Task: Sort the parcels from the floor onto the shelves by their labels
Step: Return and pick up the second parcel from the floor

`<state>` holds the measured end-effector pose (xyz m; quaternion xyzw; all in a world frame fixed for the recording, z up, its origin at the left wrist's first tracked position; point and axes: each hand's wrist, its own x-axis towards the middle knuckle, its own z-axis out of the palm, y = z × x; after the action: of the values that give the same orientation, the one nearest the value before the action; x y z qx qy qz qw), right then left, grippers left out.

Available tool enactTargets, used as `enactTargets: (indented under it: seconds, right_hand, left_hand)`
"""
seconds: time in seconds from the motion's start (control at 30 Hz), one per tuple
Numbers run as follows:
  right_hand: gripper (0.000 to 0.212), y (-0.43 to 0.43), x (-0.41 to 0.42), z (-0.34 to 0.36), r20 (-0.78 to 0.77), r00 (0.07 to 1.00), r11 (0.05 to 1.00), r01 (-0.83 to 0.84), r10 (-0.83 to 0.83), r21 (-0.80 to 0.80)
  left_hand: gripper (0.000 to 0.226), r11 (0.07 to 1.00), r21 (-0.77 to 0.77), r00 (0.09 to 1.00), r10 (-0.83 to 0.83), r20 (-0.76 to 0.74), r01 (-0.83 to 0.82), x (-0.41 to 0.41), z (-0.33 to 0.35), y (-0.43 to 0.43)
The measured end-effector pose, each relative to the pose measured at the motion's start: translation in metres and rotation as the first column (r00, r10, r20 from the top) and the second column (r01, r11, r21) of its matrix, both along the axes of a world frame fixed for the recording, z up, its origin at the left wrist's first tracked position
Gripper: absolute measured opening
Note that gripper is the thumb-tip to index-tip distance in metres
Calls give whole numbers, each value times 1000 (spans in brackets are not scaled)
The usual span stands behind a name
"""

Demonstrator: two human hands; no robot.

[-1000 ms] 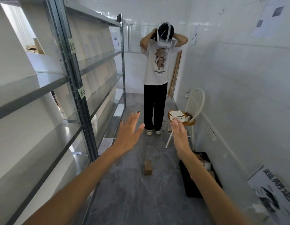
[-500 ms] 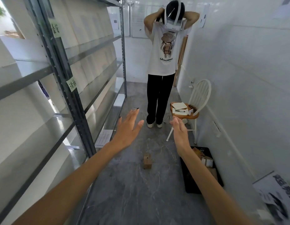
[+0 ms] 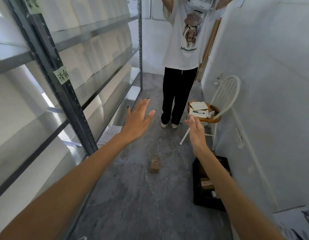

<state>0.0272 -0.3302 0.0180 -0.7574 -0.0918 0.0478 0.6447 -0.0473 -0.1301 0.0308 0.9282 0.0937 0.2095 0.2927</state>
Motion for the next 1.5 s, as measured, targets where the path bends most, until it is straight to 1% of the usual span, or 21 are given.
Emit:
enactTargets:
  seconds: [0.13,0.3,0.43,0.63,0.77,0.83,0.9,1.07,1.27,1.37,1.5]
  right_hand:
    - [43,3,24,-10,-47,999,1000,-13,13,-7]
    - [43,20,53,-28,-101,994,998,-50,47,-25]
    - [39,39,85,-38,-107,993,998,-53,49,-30]
    - [46,79,134,-51,-77,995,988,-78,68,-132]
    - [48,94,154,-59,-61,996,982,-74,64,-174]
    - [48,99,164,-67,-74,994,981,-89,77,-173]
    - [48,103,175,-79,-115,990,981,-102,84,-164]
    - [47,112,209,-116,-242,968,973,-115,65,-199]
    - [46,125,259,-168,-369,926,956,-174,78,-236]
    - [45,134,286,-203,-404,912,952,-189,79,-242]
    - [43,149,313,-254,-457,886,943,-215,79,-255]
  left_hand:
    - [60,1000,15,998,16,-54,-15,21,-13,1]
    - [61,999,4,994,35,-104,-35,49,-38,22]
    - [60,999,20,991,43,-124,-41,84,-49,44]
    - [61,998,37,988,52,-147,-47,125,-52,75]
    - [61,1000,14,976,27,-214,-25,141,-68,81]
    - [62,999,-36,968,19,-249,-29,149,-80,84]
    - [62,994,-94,959,21,-284,-50,156,-93,88]
    - [62,986,-140,923,32,-382,-92,177,-130,98]
    - [63,979,-105,860,98,-501,-173,214,-180,110]
    - [61,986,-86,815,70,-575,-145,236,-210,103]
    - [60,979,-112,757,57,-651,-171,264,-252,97]
